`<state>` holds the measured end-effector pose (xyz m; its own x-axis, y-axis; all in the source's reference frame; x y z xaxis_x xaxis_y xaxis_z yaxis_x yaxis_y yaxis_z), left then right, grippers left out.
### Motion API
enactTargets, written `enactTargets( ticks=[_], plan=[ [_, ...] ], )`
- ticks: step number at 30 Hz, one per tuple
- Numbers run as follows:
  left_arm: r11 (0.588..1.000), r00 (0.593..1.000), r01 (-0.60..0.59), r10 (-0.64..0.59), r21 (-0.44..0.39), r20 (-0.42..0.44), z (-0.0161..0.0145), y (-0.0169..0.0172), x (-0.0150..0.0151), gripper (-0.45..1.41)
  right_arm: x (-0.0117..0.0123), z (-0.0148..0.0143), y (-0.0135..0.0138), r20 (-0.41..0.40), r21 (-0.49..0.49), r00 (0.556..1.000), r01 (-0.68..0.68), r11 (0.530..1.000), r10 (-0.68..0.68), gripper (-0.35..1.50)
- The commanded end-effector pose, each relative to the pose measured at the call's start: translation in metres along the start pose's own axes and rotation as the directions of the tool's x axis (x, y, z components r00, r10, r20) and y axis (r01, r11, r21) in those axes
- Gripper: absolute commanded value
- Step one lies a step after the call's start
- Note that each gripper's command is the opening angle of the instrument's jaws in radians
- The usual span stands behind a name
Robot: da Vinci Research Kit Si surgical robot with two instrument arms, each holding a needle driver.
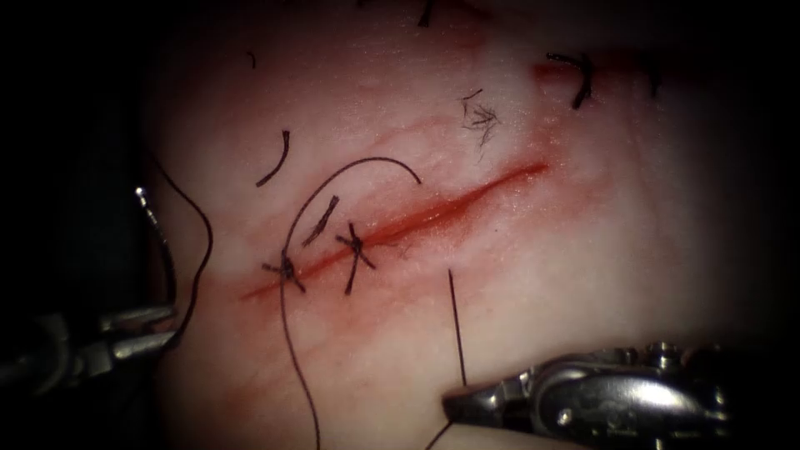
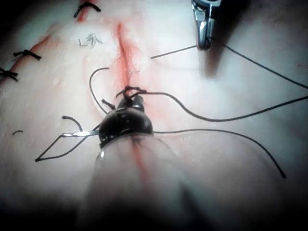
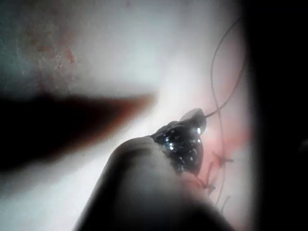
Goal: Wound Closure
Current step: Pull the suture through the incision with the right tool until a short tail remains on the top side.
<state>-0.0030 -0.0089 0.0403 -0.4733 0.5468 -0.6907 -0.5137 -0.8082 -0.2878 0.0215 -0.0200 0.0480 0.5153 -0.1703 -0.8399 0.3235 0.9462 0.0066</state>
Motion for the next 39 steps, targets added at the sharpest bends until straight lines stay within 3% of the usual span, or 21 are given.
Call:
enactTargets(
  ticks=[1,12,14,16,18,22,28,32,39],
  plan=[
    [1.000,1.000,-0.002,0.002,0.001,-0.002,0.0008,-0.0001,0.0001,-0.35,0.0016,0.0006,-0.0009,-0.013,0.019,1.000,-0.006,1.000,0.006,-0.35],
    [1.000,1.000,-0.001,0.001,0.005,-0.001,0.0009,0.0000,0.0002,-0.35,0.0083,-0.0003,-0.0045,-0.092,0.255,0.994,-0.039,0.966,0.064,-0.35],
    [1.000,1.000,-0.001,0.001,0.005,-0.001,0.0008,0.0000,0.0002,-0.35,0.0089,-0.0002,-0.0044,-0.105,0.264,0.991,-0.055,0.963,0.085,-0.35],
    [1.000,1.000,-0.001,0.001,0.005,-0.001,0.0008,0.0000,0.0002,-0.35,0.0090,0.0002,-0.0038,-0.173,0.244,0.976,-0.085,0.966,0.130,-0.33],
    [1.000,1.000,-0.001,0.001,0.005,-0.001,0.0008,0.0000,0.0002,-0.35,0.0085,0.0005,-0.0029,-0.198,0.175,0.972,-0.094,0.980,0.129,0.67],
    [1.000,1.000,-0.001,0.001,0.005,-0.001,0.0008,0.0000,0.0002,-0.35,0.0070,0.0006,-0.0006,-0.173,0.054,0.977,-0.114,0.992,0.121,1.13],
    [1.000,1.000,-0.002,0.002,0.002,-0.002,0.0007,-0.0002,0.0001,-0.35,0.0043,-0.0014,0.0043,-0.189,-0.069,0.975,-0.130,0.989,0.115,1.40],
    [1.000,1.000,-0.002,0.002,0.002,-0.002,0.0007,-0.0002,0.0001,-0.35,0.0027,-0.0028,0.0072,-0.240,-0.145,0.965,-0.145,0.979,0.108,1.45],
    [1.000,1.000,-0.003,0.003,0.003,-0.002,0.0007,-0.0002,0.0000,-0.35,-0.0007,-0.0035,0.0105,-0.218,-0.188,0.975,-0.088,0.978,0.046,1.45]
  ],
)
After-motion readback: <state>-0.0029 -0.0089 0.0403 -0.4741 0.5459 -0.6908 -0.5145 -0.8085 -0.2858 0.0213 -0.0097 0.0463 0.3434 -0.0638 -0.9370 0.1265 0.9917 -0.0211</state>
